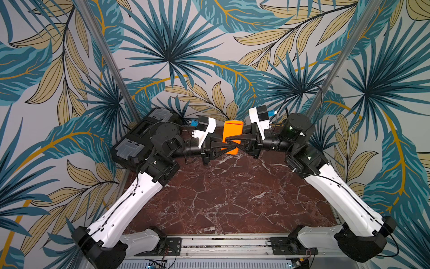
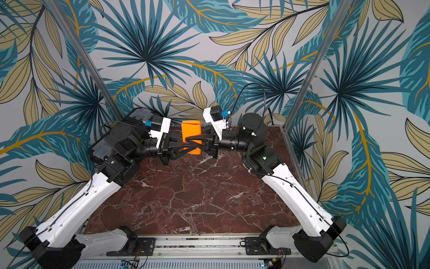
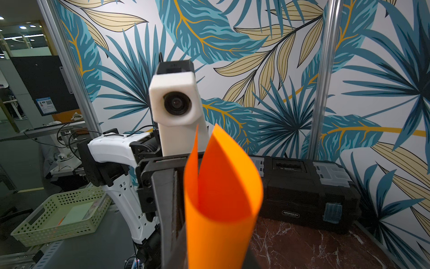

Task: Fold the square paper along the opposite sides
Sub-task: Fold the paper.

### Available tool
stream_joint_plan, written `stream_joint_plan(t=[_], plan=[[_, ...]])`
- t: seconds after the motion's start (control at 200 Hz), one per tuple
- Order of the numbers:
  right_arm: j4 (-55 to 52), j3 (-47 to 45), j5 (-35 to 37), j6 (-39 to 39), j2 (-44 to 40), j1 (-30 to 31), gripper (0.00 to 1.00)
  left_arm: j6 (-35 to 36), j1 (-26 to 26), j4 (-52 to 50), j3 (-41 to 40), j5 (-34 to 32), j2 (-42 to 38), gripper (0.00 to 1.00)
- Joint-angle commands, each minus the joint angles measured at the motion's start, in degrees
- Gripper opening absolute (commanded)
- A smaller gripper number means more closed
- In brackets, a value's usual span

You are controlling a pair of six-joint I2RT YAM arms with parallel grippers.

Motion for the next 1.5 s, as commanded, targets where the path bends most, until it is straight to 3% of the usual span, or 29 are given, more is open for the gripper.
stream_joint_plan(t=[0.0,0.115,0.235,0.406,0.651,0.946,1.497], plan=[[1.6,0.2,4.4,1.1,0.4,-0.2,0.22,2.6,-0.5,-1.0,-0.2,-0.2,-1.0,0.23],[1.6,0.3,4.4,1.1,0.4,-0.2,0.22,2.7,-0.5,-1.0,-0.2,0.6,-1.0,0.40],[1.6,0.4,4.5,1.1,0.3,-0.2,0.22,3.2,-0.5,-1.5,-0.2,1.3,-1.1,0.46],[1.5,0.4,4.5,1.1,0.2,-0.1,0.22,4.4,-0.5,-3.0,-0.1,1.5,-1.4,0.45],[1.4,0.4,4.5,0.9,0.1,-0.2,0.22,5.6,-0.5,-4.1,0.1,1.1,-1.5,0.32],[1.3,0.5,4.2,0.9,0.3,-0.2,0.22,6.3,-0.3,-4.5,1.0,0.2,-1.7,0.40],[0.6,0.5,3.4,1.2,0.9,-0.1,0.22,8.1,-0.1,-5.7,2.5,-0.8,-2.3,0.40]])
